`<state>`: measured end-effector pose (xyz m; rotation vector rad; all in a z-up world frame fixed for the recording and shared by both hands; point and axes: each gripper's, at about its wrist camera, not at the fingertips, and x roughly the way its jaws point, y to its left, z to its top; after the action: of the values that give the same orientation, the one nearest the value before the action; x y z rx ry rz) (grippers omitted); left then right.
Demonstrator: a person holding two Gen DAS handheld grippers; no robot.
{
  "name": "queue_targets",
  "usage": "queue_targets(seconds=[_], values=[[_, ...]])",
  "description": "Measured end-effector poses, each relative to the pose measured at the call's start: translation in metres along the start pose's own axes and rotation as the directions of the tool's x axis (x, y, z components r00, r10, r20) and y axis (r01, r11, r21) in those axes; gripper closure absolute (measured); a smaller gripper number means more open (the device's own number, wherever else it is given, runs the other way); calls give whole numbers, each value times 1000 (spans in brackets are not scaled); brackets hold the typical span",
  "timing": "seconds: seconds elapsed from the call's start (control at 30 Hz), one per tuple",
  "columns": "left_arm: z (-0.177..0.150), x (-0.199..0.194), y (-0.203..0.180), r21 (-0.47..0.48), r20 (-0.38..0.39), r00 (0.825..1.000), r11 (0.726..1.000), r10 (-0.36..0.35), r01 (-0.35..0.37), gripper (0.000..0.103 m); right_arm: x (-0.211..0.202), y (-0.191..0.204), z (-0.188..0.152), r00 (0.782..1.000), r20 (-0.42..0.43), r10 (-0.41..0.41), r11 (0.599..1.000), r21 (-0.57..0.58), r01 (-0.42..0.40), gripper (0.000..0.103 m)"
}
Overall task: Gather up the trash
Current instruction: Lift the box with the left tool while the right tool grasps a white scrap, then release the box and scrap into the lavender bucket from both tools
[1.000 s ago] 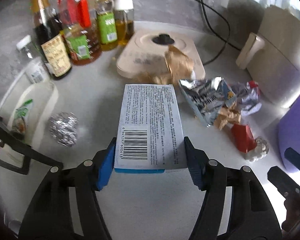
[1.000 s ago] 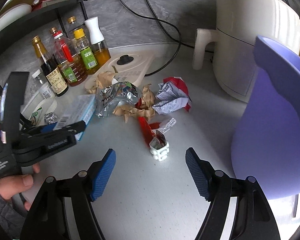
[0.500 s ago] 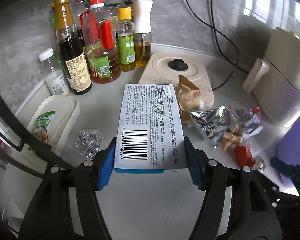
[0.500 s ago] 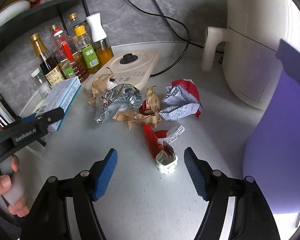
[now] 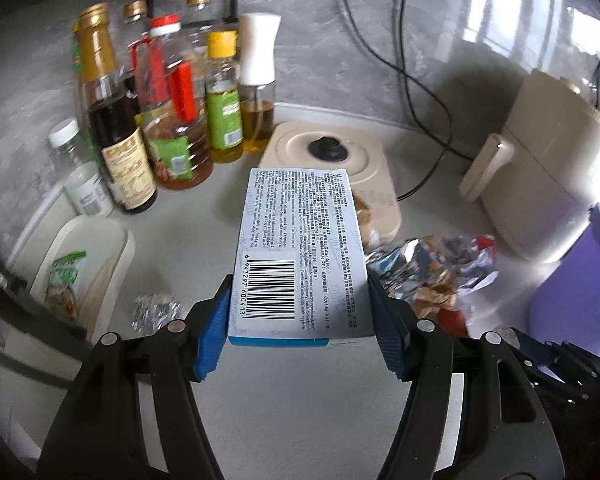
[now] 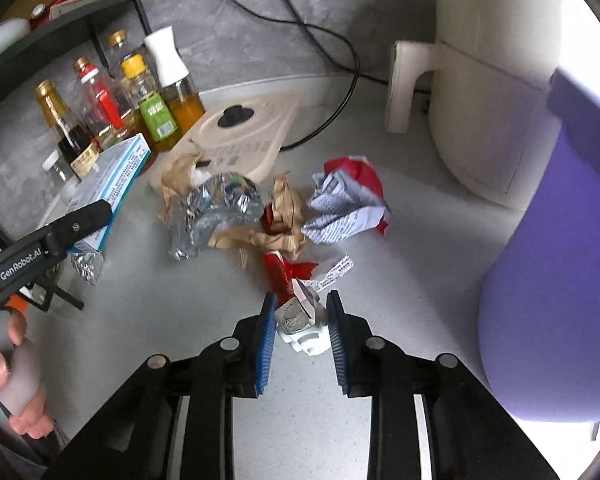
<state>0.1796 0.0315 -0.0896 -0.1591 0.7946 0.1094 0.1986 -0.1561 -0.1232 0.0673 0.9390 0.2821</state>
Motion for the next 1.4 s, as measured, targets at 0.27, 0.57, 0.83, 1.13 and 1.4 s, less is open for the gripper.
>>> queue_targets(seconds=[0.27,0.57,0.83,1.13,1.4], values=[[25,-10,4,45,33,991,991,-126,125,39,-39,23,11,994,78,-76,996,61,71,77],[40,-33,-14,95,96,980,982,-174,165,39,-92,29,24,977,200,-72,996,66,59,77],[50,-57,-51,72,173,978,991,-121,110,39,-140,-2,49,960,278,18,1000,0,-18,77],[51,-78,-92,26,232,967,994,-106,103,39,-172,-45,47,939,335,82,996,-66,-63,76],[46,-88,-139,69,242,958,988,-152,139,39,-182,-94,40,929,363,68,998,-24,-63,76]])
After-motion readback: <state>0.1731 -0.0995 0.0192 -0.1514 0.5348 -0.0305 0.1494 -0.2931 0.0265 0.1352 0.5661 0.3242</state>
